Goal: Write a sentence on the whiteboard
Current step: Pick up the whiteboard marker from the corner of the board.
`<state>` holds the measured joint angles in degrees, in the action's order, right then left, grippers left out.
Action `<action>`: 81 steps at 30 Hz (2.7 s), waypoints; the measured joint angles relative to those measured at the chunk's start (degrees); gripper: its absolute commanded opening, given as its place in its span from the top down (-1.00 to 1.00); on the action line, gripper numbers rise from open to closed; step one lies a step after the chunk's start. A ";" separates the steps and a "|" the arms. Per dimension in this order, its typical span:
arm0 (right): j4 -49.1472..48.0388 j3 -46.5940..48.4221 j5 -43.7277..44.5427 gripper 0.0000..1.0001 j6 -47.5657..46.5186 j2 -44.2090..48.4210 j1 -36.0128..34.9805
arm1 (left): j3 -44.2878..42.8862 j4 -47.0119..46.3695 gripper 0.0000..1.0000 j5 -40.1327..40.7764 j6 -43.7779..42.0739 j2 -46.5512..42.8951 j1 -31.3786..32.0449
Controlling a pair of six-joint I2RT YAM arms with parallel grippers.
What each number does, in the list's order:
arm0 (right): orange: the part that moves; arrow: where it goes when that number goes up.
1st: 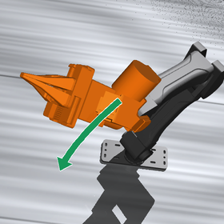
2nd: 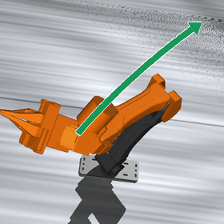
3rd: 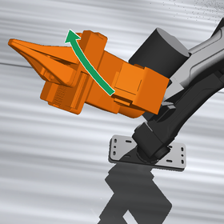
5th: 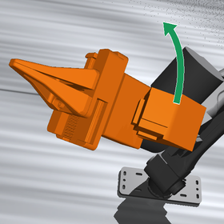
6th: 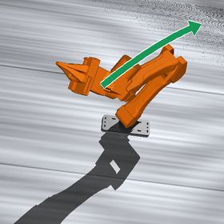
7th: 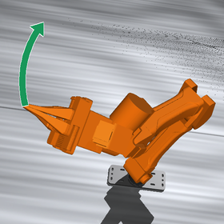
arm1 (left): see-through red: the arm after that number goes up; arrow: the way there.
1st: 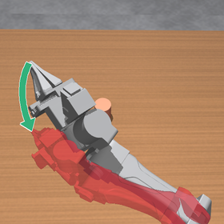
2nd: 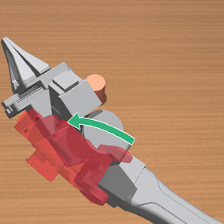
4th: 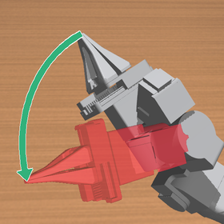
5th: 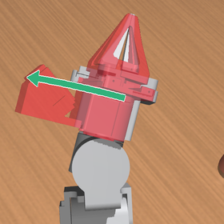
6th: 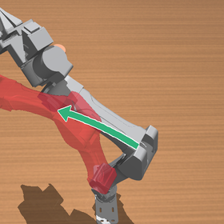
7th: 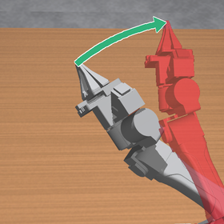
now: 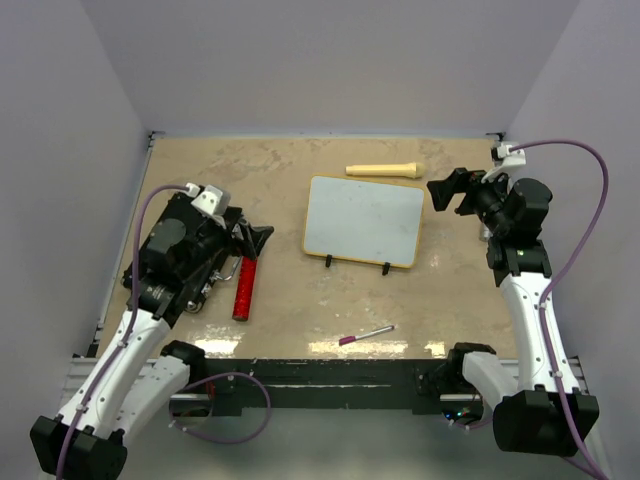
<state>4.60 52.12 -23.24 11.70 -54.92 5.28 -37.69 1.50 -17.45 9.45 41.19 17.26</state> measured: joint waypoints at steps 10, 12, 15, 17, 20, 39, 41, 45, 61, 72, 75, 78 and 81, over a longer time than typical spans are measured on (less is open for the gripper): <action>-0.02 -0.13 -0.46 -0.97 0.02 0.68 0.00 | 0.79 -0.72 -1.00 -9.75 1.86 3.76 0.00; -0.07 -0.22 -0.76 -0.97 -0.17 0.72 0.00 | 1.18 -0.79 -1.00 -10.95 2.05 3.67 0.00; -0.46 -0.76 -1.79 -0.97 -0.81 0.76 0.00 | 1.60 -1.16 -0.98 -12.50 2.49 3.69 0.00; -0.66 -1.42 -2.95 -0.97 -2.14 0.94 0.00 | 1.75 -1.40 -0.93 -13.79 3.26 3.96 0.02; -0.96 -2.80 -5.11 -0.97 -5.18 1.64 0.00 | 1.75 -1.46 -0.91 -15.06 4.90 5.66 1.29; 4.98 -5.55 -23.15 -0.97 -31.30 3.67 0.00 | -2.12 7.58 -0.93 7.69 12.74 22.93 41.07; 5.44 -5.55 -23.10 -0.97 -32.17 3.69 0.00 | -2.75 7.65 -0.92 9.64 13.42 25.92 43.08; 6.73 -5.55 -23.30 -0.97 -33.73 4.04 0.00 | -5.49 9.31 -0.89 13.55 14.01 32.11 46.71; 8.33 -5.55 -24.33 -0.97 -35.85 3.96 0.00 | -16.33 14.01 -0.05 17.99 12.55 49.68 55.32; 8.52 -5.55 -24.33 -0.97 -36.20 3.96 0.00 | -17.25 16.37 0.28 16.59 11.69 54.66 56.39; 8.66 -5.55 -24.39 -0.97 -36.22 3.96 0.00 | -18.01 16.57 0.31 16.48 11.15 55.63 56.41; 8.70 -5.55 -24.50 -0.97 -36.22 3.96 0.00 | -19.15 16.87 0.36 16.48 10.91 56.57 56.54; 8.70 -5.55 -24.52 -0.97 -36.22 3.96 0.00 | -20.28 17.31 0.39 16.65 10.82 57.99 56.83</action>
<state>13.30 46.57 -47.77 -24.51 -50.96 5.28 -57.98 18.81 -0.80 20.27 99.18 74.08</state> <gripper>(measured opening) 0.986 0.318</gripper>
